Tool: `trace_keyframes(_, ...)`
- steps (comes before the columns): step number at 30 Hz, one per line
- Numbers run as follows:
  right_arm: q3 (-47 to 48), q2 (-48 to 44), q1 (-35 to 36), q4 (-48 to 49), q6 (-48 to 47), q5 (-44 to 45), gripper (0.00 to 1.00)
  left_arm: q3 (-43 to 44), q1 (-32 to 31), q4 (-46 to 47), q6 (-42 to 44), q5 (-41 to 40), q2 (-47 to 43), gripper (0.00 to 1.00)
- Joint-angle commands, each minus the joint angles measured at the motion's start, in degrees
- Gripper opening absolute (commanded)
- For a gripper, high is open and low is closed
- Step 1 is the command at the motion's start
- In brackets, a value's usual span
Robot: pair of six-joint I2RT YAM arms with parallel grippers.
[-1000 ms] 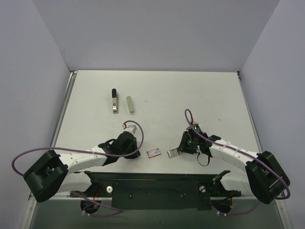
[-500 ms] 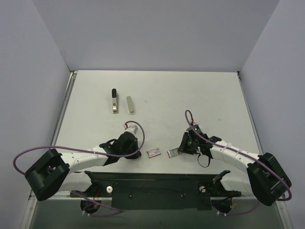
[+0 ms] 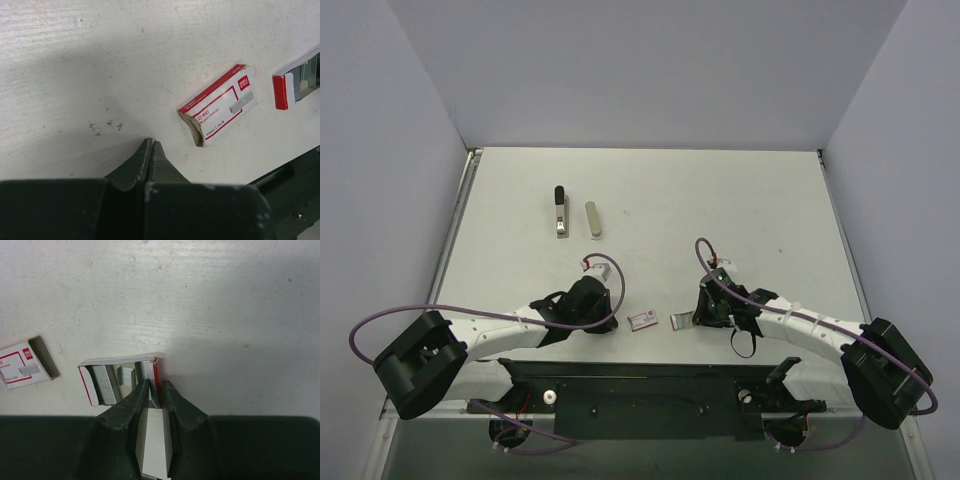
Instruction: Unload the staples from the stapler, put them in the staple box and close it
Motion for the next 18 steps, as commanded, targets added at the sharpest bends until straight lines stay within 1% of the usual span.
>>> trace_keyframes(1, 2.69, 1.14, 2.59, -3.86, -0.25, 5.86, 0.12, 0.96, -0.41, 0.7, -0.22, -0.31, 0.22, 0.0)
trace_keyframes(8, 3.92, 2.46, 4.61, -5.53, -0.25, 9.29, 0.0, 1.04, -0.49, 0.88, 0.04, 0.13, 0.83, 0.0)
trace_keyframes(14, 4.62, 3.78, 5.14, -5.62, -0.68, 11.14, 0.0, 1.13, -0.76, 0.97, 0.22, 0.92, 1.71, 0.0)
trace_keyframes(18, 4.71, 4.66, 5.67, -3.95, -1.12, 11.05, 0.0, 1.05, -1.02, 0.88, 0.22, 1.18, 1.71, 0.0)
